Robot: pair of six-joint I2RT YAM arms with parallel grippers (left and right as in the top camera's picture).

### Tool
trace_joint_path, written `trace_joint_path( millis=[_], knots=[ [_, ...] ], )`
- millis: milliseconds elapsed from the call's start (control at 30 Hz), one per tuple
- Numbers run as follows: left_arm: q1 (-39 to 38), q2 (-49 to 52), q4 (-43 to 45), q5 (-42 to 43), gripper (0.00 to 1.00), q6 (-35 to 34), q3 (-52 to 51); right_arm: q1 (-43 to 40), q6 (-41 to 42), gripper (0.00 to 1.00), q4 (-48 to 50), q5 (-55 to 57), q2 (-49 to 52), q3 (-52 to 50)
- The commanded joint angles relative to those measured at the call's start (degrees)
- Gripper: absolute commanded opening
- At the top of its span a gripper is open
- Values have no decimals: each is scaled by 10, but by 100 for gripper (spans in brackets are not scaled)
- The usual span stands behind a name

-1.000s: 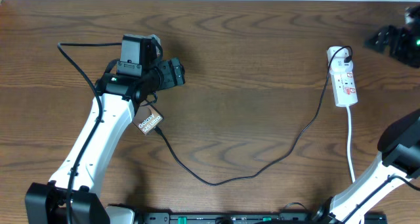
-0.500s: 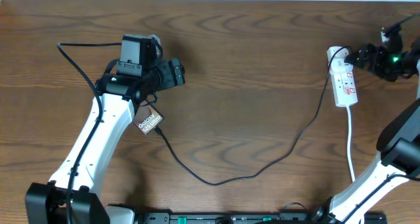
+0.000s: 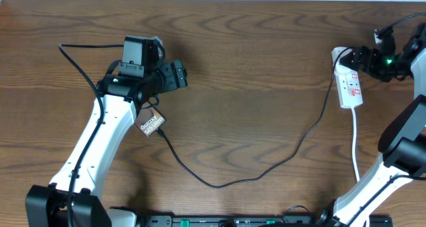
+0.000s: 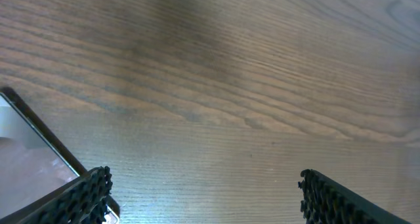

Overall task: Plug charger to phone and switch on socket
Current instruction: 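Press down the switch beside the plugged charger with the right gripper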

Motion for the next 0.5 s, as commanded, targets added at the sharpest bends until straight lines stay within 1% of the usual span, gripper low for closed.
trace_joint_path(
  millis=[0, 100, 267, 367, 467],
  knots=[
    [-2, 1, -1, -12, 90, -1, 12, 10, 14, 99, 7, 28, -11, -5],
    [-2, 1, -1, -12, 90, -1, 12, 13, 15, 99, 11, 39, -11, -6],
    [-2, 1, -1, -12, 90, -1, 12, 14, 42, 99, 40, 60, -11, -26],
    [-2, 1, -1, -12, 90, -1, 12, 14, 47, 99, 61, 57, -11, -49],
    [-2, 1, -1, -12, 90, -1, 12, 14, 48, 99, 74, 24, -11, -62]
  ],
)
